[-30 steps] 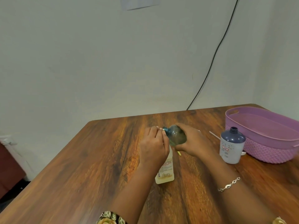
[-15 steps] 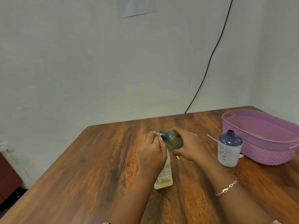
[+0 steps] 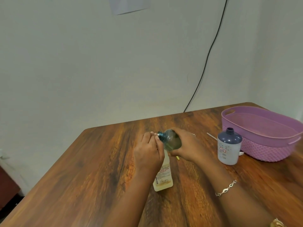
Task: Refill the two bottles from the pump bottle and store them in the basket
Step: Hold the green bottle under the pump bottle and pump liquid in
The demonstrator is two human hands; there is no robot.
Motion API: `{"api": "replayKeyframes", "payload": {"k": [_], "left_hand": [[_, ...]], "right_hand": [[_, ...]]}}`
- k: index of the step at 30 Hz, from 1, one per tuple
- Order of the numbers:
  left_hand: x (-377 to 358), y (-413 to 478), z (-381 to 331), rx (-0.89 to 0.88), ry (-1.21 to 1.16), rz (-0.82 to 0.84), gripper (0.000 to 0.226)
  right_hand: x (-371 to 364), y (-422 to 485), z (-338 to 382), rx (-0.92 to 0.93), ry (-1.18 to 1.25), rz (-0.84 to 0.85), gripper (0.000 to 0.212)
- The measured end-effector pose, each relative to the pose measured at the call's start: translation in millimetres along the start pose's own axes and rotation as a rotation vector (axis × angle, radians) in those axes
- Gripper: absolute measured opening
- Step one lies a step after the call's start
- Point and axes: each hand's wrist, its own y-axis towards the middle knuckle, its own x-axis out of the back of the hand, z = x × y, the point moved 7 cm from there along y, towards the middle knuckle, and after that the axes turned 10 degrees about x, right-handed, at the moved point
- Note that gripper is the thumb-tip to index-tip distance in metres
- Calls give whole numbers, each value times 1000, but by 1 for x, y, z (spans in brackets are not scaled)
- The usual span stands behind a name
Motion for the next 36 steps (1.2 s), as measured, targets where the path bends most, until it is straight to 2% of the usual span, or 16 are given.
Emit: {"api": "replayKeyframes", "payload": {"k": [5, 11, 17, 22, 27, 32, 36], "left_hand": [[5, 8, -3, 19, -34, -15, 37], [-2, -6, 2, -49, -1, 15, 35], [5, 3, -6, -33, 19, 28, 37], [3, -8, -4, -57, 14, 1, 53], [0, -9, 0, -59, 21, 15, 37], [9, 7, -7, -42, 14, -30, 36], [7, 0, -2, -45, -7, -53, 36]], "right_hand": [[7, 5, 2, 19, -12, -19, 80], [-2, 1, -4, 5, -52, 44, 83], [7, 6, 3, 29, -25, -16, 83], [2, 5, -2, 25, -55, 10, 83], [-1, 3, -2, 14, -78, 40, 83], [5, 5, 3, 31, -23, -5, 83], [3, 6, 0, 39, -44, 31, 82]]}}
